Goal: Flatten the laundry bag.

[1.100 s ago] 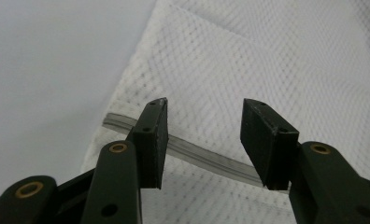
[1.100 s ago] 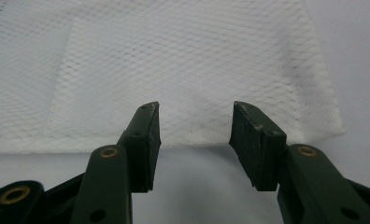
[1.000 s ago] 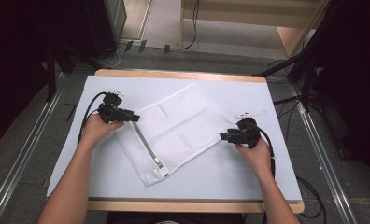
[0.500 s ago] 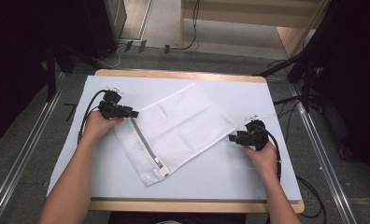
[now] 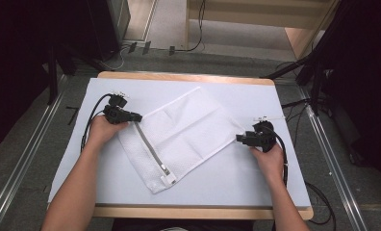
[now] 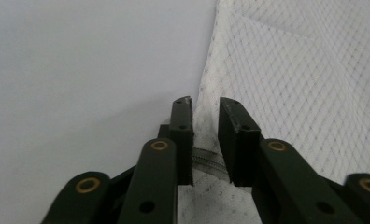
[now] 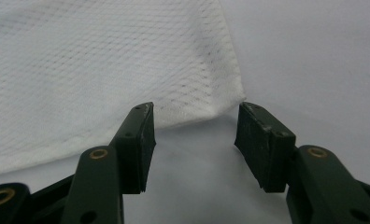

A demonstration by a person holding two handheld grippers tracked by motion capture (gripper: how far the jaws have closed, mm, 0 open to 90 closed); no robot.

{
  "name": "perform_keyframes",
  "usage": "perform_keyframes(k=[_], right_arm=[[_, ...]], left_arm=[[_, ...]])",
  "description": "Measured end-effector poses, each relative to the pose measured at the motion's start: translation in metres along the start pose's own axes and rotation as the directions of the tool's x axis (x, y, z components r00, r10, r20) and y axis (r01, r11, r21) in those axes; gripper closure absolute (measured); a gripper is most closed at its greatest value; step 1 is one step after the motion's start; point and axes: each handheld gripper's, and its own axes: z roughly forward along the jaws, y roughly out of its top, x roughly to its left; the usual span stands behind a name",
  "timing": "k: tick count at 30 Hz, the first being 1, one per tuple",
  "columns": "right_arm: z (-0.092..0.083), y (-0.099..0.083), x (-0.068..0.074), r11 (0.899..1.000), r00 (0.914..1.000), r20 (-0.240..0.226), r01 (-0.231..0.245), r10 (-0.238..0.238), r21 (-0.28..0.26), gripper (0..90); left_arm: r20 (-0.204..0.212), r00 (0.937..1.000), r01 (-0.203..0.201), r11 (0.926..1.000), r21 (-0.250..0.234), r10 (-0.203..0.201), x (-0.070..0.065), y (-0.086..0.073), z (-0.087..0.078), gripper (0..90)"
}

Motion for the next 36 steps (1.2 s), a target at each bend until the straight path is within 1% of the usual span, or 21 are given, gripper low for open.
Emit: perform_keyframes(k=[2, 3, 5, 7, 9, 10, 11, 13, 14, 15, 17, 19, 22, 24, 26, 28, 29, 32, 34, 35, 36], right_arm=[[0.005, 0.002, 0.001, 1.0, 1.0, 0.009, -0.001, 0.001, 0.001, 48.6], [0.006, 0.003, 0.002, 1.0, 0.9999, 0.016, 0.003, -0.003, 0.001, 49.9], [0.01, 0.006, 0.004, 1.0, 0.9998, 0.017, -0.007, 0.007, -0.006, 53.3], [0.013, 0.008, 0.006, 1.0, 0.9997, 0.024, -0.01, 0.01, -0.01, 57.8], [0.016, 0.011, 0.009, 1.0, 0.9992, 0.037, -0.014, 0.014, -0.004, 66.8], [0.017, 0.013, 0.01, 1.0, 0.9984, 0.056, 0.0, 0.0, 0.005, 72.3], [0.018, 0.015, 0.012, 1.0, 0.9977, 0.067, 0.006, -0.007, 0.017, 75.7], [0.02, 0.017, 0.013, 1.0, 0.9957, 0.09, 0.019, -0.021, 0.023, 85.9], [0.021, 0.018, 0.012, 0.999, 0.995, 0.096, 0.023, -0.025, 0.022, 88.5], [0.022, 0.019, 0.009, 1.0, 0.9965, 0.082, 0.012, -0.014, 0.022, 89.7], [0.023, 0.022, 0.005, 1.0, 0.9982, 0.058, -0.015, 0.014, 0.022, 90.0], [0.025, 0.025, 0.003, 0.999, 0.9986, 0.047, -0.027, 0.026, 0.02, 90.0], [0.029, 0.031, 0.003, 1.0, 0.998, 0.063, -0.004, 0.003, 0.019, 90.0], [0.031, 0.035, 0.002, 1.0, 0.9981, 0.061, -0.001, 0.0, 0.016, 90.0], [0.033, 0.04, 0.0, 1.0, 0.9981, 0.061, -0.002, 0.001, 0.017, 90.0], [0.035, 0.044, -0.001, 1.0, 0.9985, 0.054, -0.009, 0.008, 0.009, 90.0], [0.036, 0.047, -0.002, 1.0, 0.9986, 0.052, -0.004, 0.004, 0.008, 90.0], [0.039, 0.054, -0.003, 1.0, 0.9989, 0.046, -0.004, 0.004, 0.003, 90.0], [0.04, 0.059, -0.004, 1.0, 0.9993, 0.038, -0.002, 0.002, -0.002, 90.0], [0.041, 0.062, -0.004, 1.0, 0.9994, 0.034, -0.003, 0.004, -0.005, 90.0], [0.042, 0.064, -0.004, 1.0, 0.9994, 0.033, -0.001, 0.002, -0.009, 90.0]], left_arm=[[0.002, 1.0, -0.001, 1.0, 0.01, 0.001, -0.001, -0.001, 0.0, 84.6], [0.007, 1.0, 0.004, 0.9999, 0.013, -0.004, -0.002, -0.001, 0.0, 85.9], [0.022, 0.9997, 0.014, 0.9998, 0.012, -0.014, -0.002, -0.003, 0.0, 87.0], [0.044, 0.9982, 0.041, 0.9992, 0.005, -0.041, -0.002, -0.006, -0.001, 87.5], [0.058, 0.997, 0.052, 0.9986, 0.0, -0.052, -0.002, -0.009, -0.002, 88.1], [0.062, 0.9964, 0.058, 0.9983, 0.001, -0.058, -0.002, -0.011, -0.003, 88.2], [0.066, 0.9957, 0.066, 0.9978, 0.0, -0.065, -0.002, -0.013, -0.004, 88.4], [0.062, 0.9962, 0.061, 0.9982, 0.002, -0.061, -0.003, -0.016, -0.007, 88.4], [0.063, 0.9958, 0.065, 0.9979, 0.003, -0.066, -0.004, -0.017, -0.008, 88.5], [0.066, 0.9953, 0.07, 0.9975, 0.0, -0.07, -0.004, -0.018, -0.01, 88.6], [0.066, 0.9954, 0.07, 0.9975, -0.004, -0.07, -0.006, -0.021, -0.013, 88.7], [0.068, 0.995, 0.075, 0.9971, -0.012, -0.074, -0.009, -0.024, -0.016, 88.7], [0.067, 0.9953, 0.071, 0.9973, -0.015, -0.07, -0.013, -0.027, -0.02, 88.7], [0.069, 0.9947, 0.078, 0.9967, -0.02, -0.077, -0.017, -0.03, -0.023, 88.7], [0.071, 0.9946, 0.077, 0.9967, -0.025, -0.075, -0.02, -0.034, -0.026, 88.6], [0.066, 0.9954, 0.072, 0.9969, -0.03, -0.07, -0.025, -0.037, -0.029, 88.6], [0.066, 0.9954, 0.072, 0.9968, -0.035, -0.069, -0.028, -0.039, -0.031, 88.6], [0.074, 0.9938, 0.087, 0.9946, -0.058, -0.082, -0.034, -0.045, -0.037, 88.6], [0.065, 0.9943, 0.088, 0.9947, -0.054, -0.085, -0.039, -0.051, -0.038, 88.6], [0.054, 0.9953, 0.082, 0.9955, -0.047, -0.08, -0.042, -0.054, -0.038, 88.6], [0.054, 0.9958, 0.077, 0.9962, -0.042, -0.074, -0.044, -0.056, -0.039, 88.6]])
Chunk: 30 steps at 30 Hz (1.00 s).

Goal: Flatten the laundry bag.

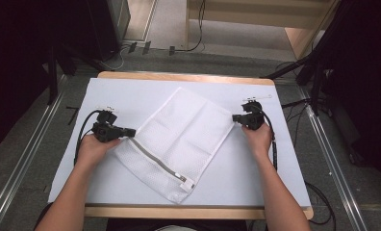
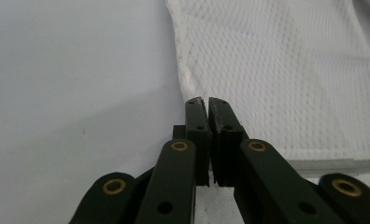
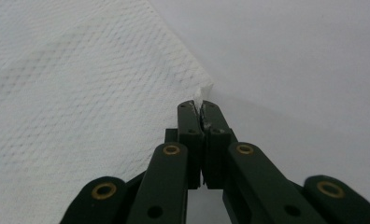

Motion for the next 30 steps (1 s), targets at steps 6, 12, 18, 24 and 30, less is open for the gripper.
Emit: perform_keyframes(k=[6, 12, 18, 24, 30], right_arm=[[0.011, 0.018, 0.004, 0.999, 0.9994, 0.0, 0.035, -0.035, 0.003, 90.0], [0.024, 0.031, 0.006, 0.999, 0.9992, -0.017, 0.035, -0.035, 0.002, 90.0], [0.038, 0.037, 0.011, 0.998, 0.9981, -0.019, 0.059, -0.059, 0.02, 89.5], [0.027, 0.035, 0.009, 0.998, 0.9978, -0.03, 0.058, -0.059, -0.014, 73.3], [0.004, 0.022, 0.014, 0.998, 0.9969, -0.054, 0.056, -0.057, -0.026, 66.1]], left_arm=[[0.006, 1.0, -0.003, 1.0, -0.006, 0.003, -0.017, -0.017, -0.008, 88.5], [0.021, 0.9998, 0.002, 1.0, 0.008, -0.002, -0.033, -0.034, -0.011, 88.3], [0.03, 0.9994, 0.016, 0.9998, 0.014, -0.016, -0.032, -0.041, -0.012, 85.7], [-0.003, 0.9998, 0.021, 0.9983, -0.053, -0.022, -0.028, -0.034, -0.023, 69.1], [-0.016, 0.9998, 0.013, 0.9987, -0.049, -0.014, -0.023, -0.019, -0.016, 65.0]])
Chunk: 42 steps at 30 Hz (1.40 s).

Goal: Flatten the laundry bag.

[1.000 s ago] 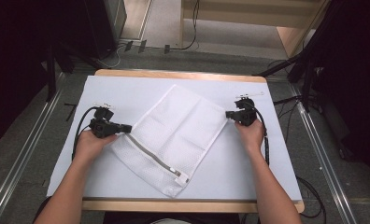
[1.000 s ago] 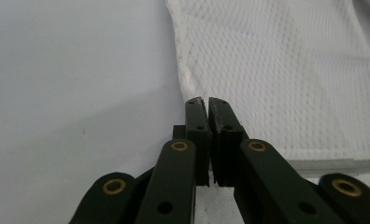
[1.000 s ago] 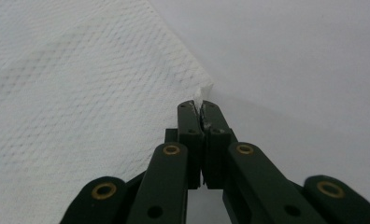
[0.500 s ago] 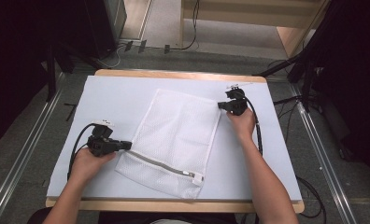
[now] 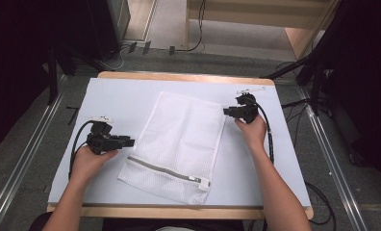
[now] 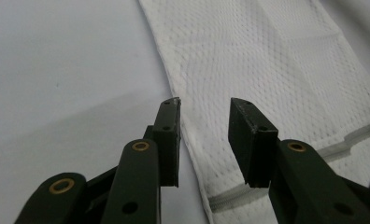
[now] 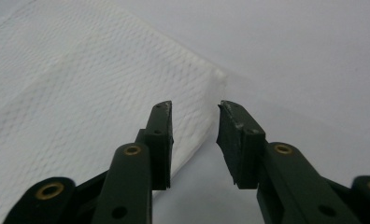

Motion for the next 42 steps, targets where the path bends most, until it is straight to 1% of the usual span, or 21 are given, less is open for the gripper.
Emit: perform_keyframes(k=[3, 8, 14, 17, 20, 23, 25, 26, 29, 30, 34, 37, 38, 39, 41, 42], right_arm=[[-0.009, -0.01, 0.009, 1.0, 0.9998, -0.017, 0.013, -0.013, -0.005, 65.0], [-0.016, -0.025, 0.023, 0.999, 0.9988, -0.016, 0.047, -0.047, 0.015, 63.5], [-0.023, -0.039, 0.029, 0.999, 0.999, -0.032, 0.032, -0.031, 0.017, 62.4], [-0.028, -0.047, 0.033, 1.0, 0.9988, -0.046, 0.019, -0.018, 0.013, 61.9], [-0.033, -0.054, 0.039, 1.0, 0.9985, -0.049, 0.026, -0.025, 0.015, 61.5], [-0.036, -0.06, 0.045, 0.999, 0.9979, -0.055, 0.036, -0.035, 0.017, 60.9], [-0.034, -0.066, 0.05, 0.999, 0.9972, -0.068, 0.034, -0.033, 0.02, 60.4], [-0.033, -0.068, 0.052, 0.999, 0.9966, -0.076, 0.035, -0.033, 0.029, 59.8], [-0.028, -0.074, 0.062, 0.997, 0.9952, -0.084, 0.053, -0.049, 0.051, 58.7], [-0.028, -0.076, 0.064, 0.997, 0.9949, -0.086, 0.056, -0.051, 0.058, 58.4], [-0.025, -0.079, 0.071, 0.995, 0.9936, -0.084, 0.081, -0.075, 0.062, 57.7], [-0.022, -0.08, 0.073, 0.993, 0.9931, -0.082, 0.09, -0.084, 0.077, 57.2], [-0.022, -0.08, 0.074, 0.993, 0.9933, -0.081, 0.089, -0.083, 0.072, 57.2], [-0.021, -0.08, 0.075, 0.993, 0.9927, -0.082, 0.094, -0.088, 0.071, 57.2], [-0.02, -0.08, 0.077, 0.992, 0.9924, -0.078, 0.102, -0.096, 0.071, 57.7], [-0.02, -0.08, 0.079, 0.991, 0.992, -0.072, 0.109, -0.104, 0.072, 58.8]], left_arm=[[-0.008, 1.0, -0.006, 0.9999, 0.009, 0.006, 0.002, 0.007, 0.006, 63.6], [-0.006, 0.9999, -0.008, 0.9997, 0.022, 0.008, 0.007, 0.016, 0.015, 62.3], [-0.005, 0.9999, -0.011, 0.9989, 0.046, 0.011, 0.009, 0.027, 0.026, 61.2], [-0.006, 0.9997, -0.025, 0.9981, 0.056, 0.025, 0.009, 0.032, 0.03, 60.9], [-0.005, 0.9993, -0.036, 0.9977, 0.058, 0.036, 0.009, 0.035, 0.035, 60.3], [-0.008, 0.9996, -0.026, 0.9973, 0.069, 0.026, 0.009, 0.038, 0.039, 57.9], [-0.008, 0.9997, -0.024, 0.9966, 0.078, 0.025, 0.009, 0.04, 0.041, 57.8], [-0.005, 0.9995, -0.03, 0.9964, 0.079, 0.031, 0.009, 0.04, 0.042, 57.8], [-0.013, 0.9991, -0.04, 0.9956, 0.085, 0.041, 0.01, 0.041, 0.046, 57.4], [-0.015, 0.9992, -0.036, 0.9958, 0.084, 0.037, 0.01, 0.042, 0.047, 57.1], [-0.033, 0.9988, -0.032, 0.9953, 0.091, 0.035, 0.012, 0.041, 0.052, 56.6], [-0.037, 0.998, -0.048, 0.9946, 0.092, 0.052, 0.01, 0.041, 0.054, 56.2], [-0.037, 0.9979, -0.05, 0.9946, 0.091, 0.054, 0.01, 0.041, 0.054, 56.0], [-0.033, 0.9983, -0.046, 0.9948, 0.091, 0.049, 0.009, 0.041, 0.055, 56.6], [-0.015, 0.9993, -0.033, 0.9952, 0.093, 0.035, 0.008, 0.04, 0.056, 60.9], [-0.005, 0.9994, -0.035, 0.9945, 0.099, 0.035, 0.008, 0.04, 0.057, 64.1]])
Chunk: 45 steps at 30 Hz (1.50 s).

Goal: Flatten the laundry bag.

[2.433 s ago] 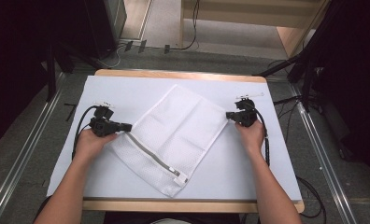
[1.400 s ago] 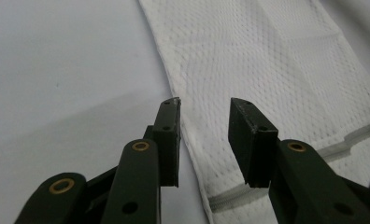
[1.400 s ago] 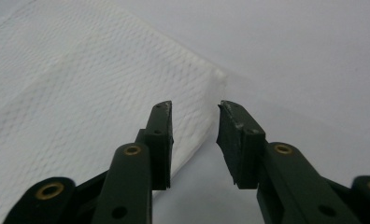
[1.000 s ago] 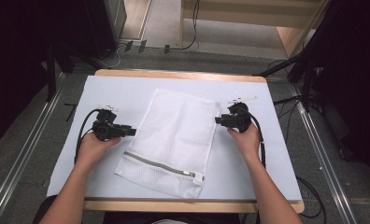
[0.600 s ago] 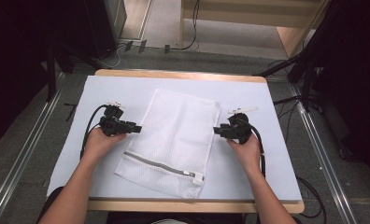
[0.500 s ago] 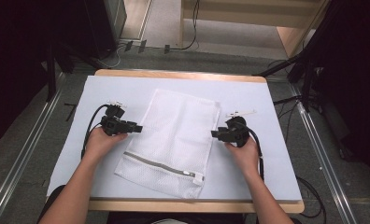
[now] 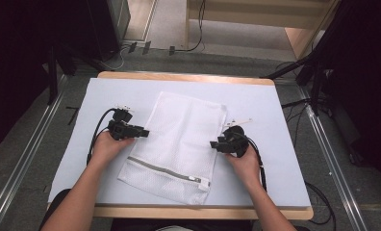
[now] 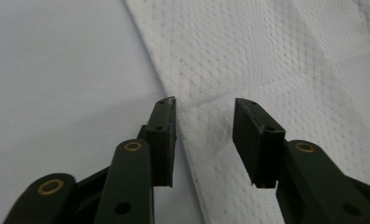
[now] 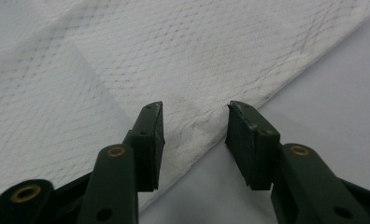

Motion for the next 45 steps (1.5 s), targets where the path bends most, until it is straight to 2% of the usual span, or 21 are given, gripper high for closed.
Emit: perform_keyframes(k=[4, 6, 8, 10, 13, 18, 22, 29, 35, 36, 38, 41, 45], right_arm=[[0.002, 0.001, 0.006, 0.999, 0.9982, 0.047, 0.037, -0.037, 0.006, 69.9], [0.003, 0.003, 0.006, 0.999, 0.9966, 0.068, 0.047, -0.048, 0.013, 77.9], [0.003, 0.005, 0.004, 0.999, 0.9972, 0.064, 0.038, -0.04, 0.024, 84.8], [0.003, 0.007, 0.0, 0.999, 0.9991, 0.038, 0.019, -0.021, 0.034, 87.9], [0.004, 0.011, -0.004, 0.999, 0.9988, 0.042, 0.022, -0.024, 0.045, 88.6], [0.01, 0.019, -0.007, 0.999, 0.9987, 0.047, 0.017, -0.019, 0.043, 88.5], [0.016, 0.028, -0.007, 0.998, 0.9979, 0.047, 0.042, -0.044, 0.045, 88.3], [0.029, 0.045, -0.013, 0.998, 0.9984, 0.031, 0.046, -0.048, 0.051, 88.3], [0.036, 0.055, -0.019, 0.998, 0.9983, 0.031, 0.048, -0.049, 0.044, 88.0], [0.037, 0.056, -0.021, 0.998, 0.9981, 0.029, 0.053, -0.054, 0.04, 87.8], [0.038, 0.057, -0.024, 0.999, 0.9993, 0.014, 0.033, -0.033, 0.038, 87.6], [0.037, 0.056, -0.027, 0.999, 0.9997, 0.001, 0.025, -0.025, 0.03, 86.5], [0.035, 0.053, -0.027, 0.999, 0.9997, 0.008, 0.024, -0.024, 0.027, 83.3]], left_arm=[[0.017, 0.9997, 0.015, 0.9998, 0.013, -0.016, -0.003, 0.0, 0.003, 74.8], [0.048, 0.9984, 0.03, 0.9987, 0.04, -0.032, -0.003, 0.001, 0.006, 85.3], [0.047, 0.9985, 0.026, 0.9985, 0.047, -0.028, -0.002, 0.002, 0.006, 89.0], [0.045, 0.9985, 0.03, 0.9987, 0.042, -0.032, -0.001, 0.002, 0.006, 89.2], [0.028, 0.9988, 0.039, 0.9989, 0.025, -0.04, 0.001, 0.0, 0.002, 89.2], [0.034, 0.9975, 0.062, 0.998, -0.007, -0.062, 0.004, -0.005, -0.007, 89.2], [0.029, 0.9966, 0.078, 0.9969, -0.015, -0.077, 0.005, -0.011, -0.011, 89.2], [0.033, 0.9943, 0.103, 0.9936, -0.046, -0.102, 0.003, -0.019, -0.019, 89.1], [-0.027, 0.9965, 0.078, 0.9944, -0.072, -0.08, -0.001, -0.014, -0.018, 89.1], [-0.026, 0.996, 0.084, 0.994, -0.071, -0.086, 0.001, -0.012, -0.018, 89.2], [-0.03, 0.995, 0.093, 0.9929, -0.074, -0.096, 0.004, -0.01, -0.015, 89.1], [-0.042, 0.9955, 0.082, 0.9945, -0.066, -0.085, 0.006, -0.009, -0.012, 89.0], [-0.036, 0.9953, 0.087, 0.9938, -0.07, -0.09, 0.008, -0.005, -0.012, 88.6]])
